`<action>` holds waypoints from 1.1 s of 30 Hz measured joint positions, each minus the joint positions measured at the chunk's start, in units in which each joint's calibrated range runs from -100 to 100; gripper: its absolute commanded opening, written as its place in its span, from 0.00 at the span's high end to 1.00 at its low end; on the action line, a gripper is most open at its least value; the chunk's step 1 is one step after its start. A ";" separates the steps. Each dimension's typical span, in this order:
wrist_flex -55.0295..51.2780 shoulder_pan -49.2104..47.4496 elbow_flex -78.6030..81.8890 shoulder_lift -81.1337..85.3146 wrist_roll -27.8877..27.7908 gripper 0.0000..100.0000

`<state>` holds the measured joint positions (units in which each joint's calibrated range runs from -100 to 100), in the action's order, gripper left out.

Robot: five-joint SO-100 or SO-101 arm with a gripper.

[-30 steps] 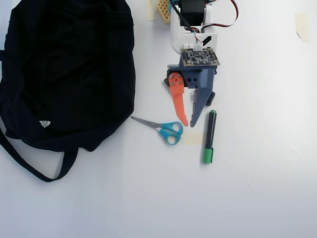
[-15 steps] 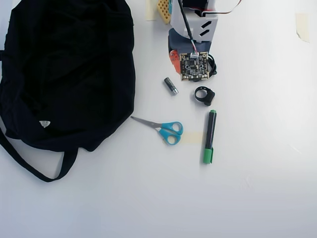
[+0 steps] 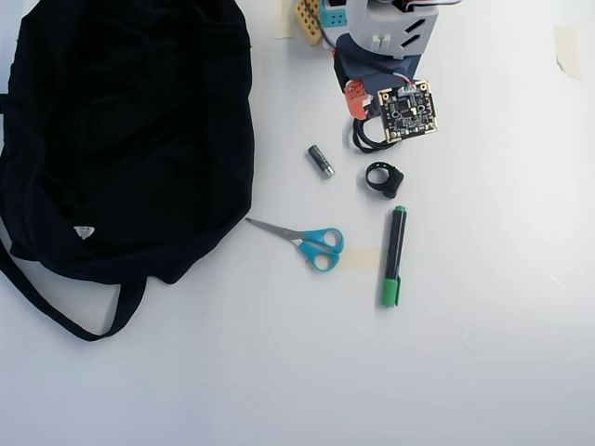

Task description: Put the cable into the black bag

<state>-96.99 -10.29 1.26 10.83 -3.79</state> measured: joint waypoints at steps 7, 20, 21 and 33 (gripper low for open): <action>-0.17 -0.07 0.00 1.16 -0.15 0.98; -0.77 -2.13 0.55 1.25 2.69 0.98; -0.77 -2.65 1.10 1.25 3.37 0.98; -0.86 -6.69 9.98 1.33 9.87 0.98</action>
<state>-97.85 -16.97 11.24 12.16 6.08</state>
